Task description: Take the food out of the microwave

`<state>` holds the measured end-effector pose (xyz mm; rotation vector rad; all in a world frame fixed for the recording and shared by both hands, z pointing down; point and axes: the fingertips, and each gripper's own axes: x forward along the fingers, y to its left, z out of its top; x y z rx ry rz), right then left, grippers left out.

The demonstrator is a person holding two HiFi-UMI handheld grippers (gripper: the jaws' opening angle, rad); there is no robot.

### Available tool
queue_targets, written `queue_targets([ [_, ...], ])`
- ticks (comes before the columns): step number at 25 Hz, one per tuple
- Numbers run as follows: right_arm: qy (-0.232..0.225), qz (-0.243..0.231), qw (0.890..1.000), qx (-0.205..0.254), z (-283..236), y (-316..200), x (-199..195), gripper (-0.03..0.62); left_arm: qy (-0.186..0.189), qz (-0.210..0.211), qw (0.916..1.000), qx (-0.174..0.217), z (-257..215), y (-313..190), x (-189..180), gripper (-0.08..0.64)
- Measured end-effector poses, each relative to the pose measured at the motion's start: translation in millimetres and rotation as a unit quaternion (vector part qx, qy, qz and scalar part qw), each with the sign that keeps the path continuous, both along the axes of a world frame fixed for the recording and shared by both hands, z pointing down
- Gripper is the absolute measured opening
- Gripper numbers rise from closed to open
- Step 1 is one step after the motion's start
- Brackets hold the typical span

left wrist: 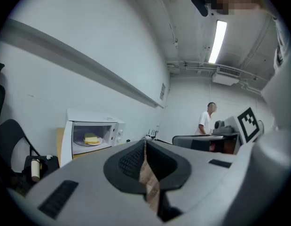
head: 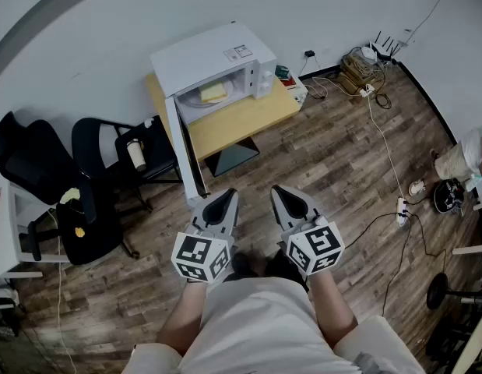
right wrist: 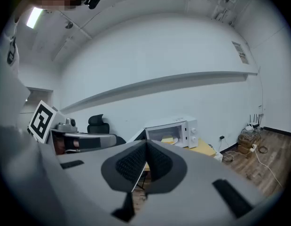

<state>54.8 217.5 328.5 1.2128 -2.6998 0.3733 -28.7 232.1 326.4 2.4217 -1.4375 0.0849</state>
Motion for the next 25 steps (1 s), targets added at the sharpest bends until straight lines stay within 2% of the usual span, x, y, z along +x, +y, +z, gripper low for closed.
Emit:
queue_targets([
  [10,0.011,0.005,1.000,0.009,-1,8,-3,-0.002,0.002,0.010,0.9999,0.000,1,3,-2,0.015],
  [16,-0.022,0.014,1.000,0.001,0,12,0,-0.002,-0.004,0.018,0.9998,-0.011,10,8,3,0.015],
  [25,-0.015,0.009,1.000,-0.002,7,0,5,-0.002,-0.003,0.022,0.9995,-0.023,19,-5,11,0.015],
])
